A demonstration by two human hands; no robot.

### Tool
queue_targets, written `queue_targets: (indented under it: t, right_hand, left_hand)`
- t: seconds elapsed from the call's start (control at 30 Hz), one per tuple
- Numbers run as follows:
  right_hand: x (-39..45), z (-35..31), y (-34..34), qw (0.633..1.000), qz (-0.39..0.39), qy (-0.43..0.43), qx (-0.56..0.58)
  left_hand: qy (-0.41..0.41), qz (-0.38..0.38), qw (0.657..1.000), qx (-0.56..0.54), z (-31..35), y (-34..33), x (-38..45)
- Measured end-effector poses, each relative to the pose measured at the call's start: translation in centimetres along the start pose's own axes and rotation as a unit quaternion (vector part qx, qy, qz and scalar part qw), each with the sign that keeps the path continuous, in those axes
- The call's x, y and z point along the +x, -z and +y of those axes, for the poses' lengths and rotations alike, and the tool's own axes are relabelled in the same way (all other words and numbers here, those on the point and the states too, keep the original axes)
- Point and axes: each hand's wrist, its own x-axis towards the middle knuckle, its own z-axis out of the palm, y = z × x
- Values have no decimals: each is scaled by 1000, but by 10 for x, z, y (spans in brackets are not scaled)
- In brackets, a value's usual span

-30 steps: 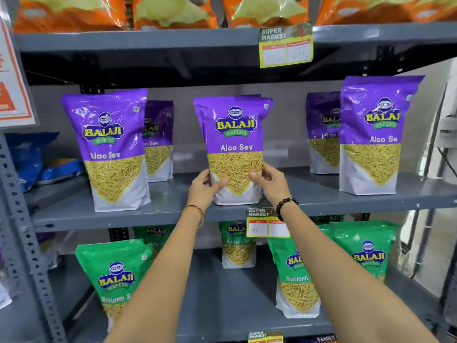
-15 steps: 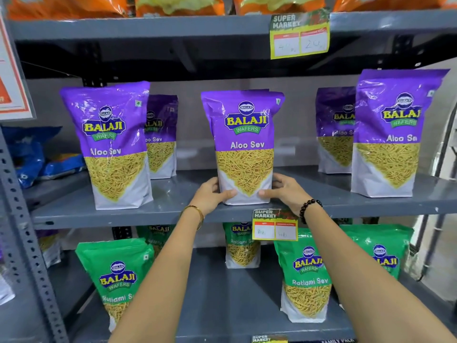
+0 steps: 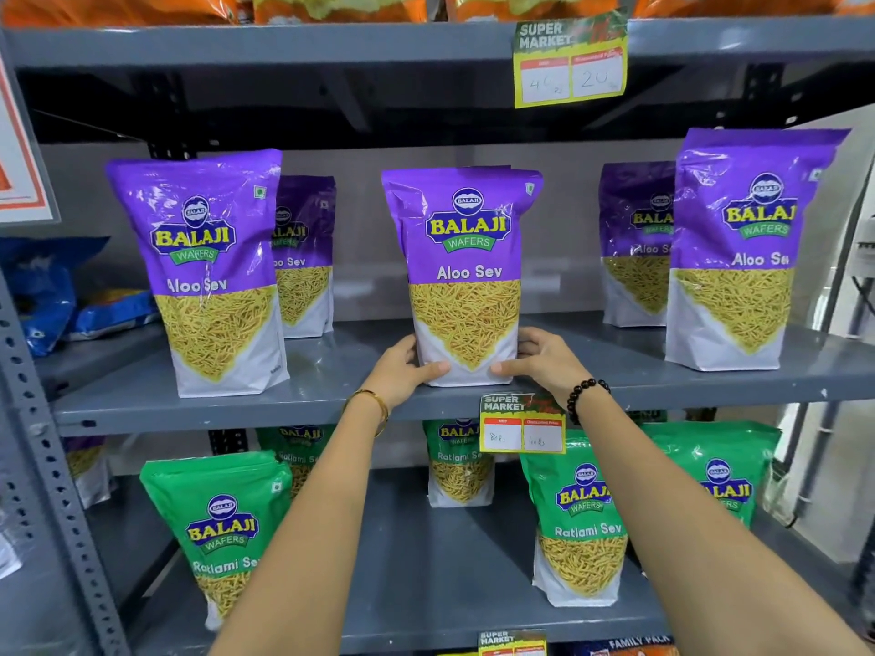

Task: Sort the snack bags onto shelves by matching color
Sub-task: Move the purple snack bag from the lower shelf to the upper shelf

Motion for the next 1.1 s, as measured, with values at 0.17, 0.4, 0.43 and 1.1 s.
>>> queue_targets:
  t: [0.17, 0.4, 0.43, 1.1]
  right_hand:
    - [-1, -1, -1, 1000, -2, -9, 4]
    - [-2, -3, -2, 1000, 5, -11, 2]
    - [-2, -2, -2, 1000, 5, -9, 1]
    - [-105, 100, -27, 920, 323, 134, -177]
  left_hand:
    - [-1, 7, 1000, 5, -1, 0, 0]
    - [4, 7, 1000, 8, 1, 0, -2]
    - [5, 8, 1000, 8, 1, 0, -2]
    - [-110, 224, 943, 220, -104, -93, -109]
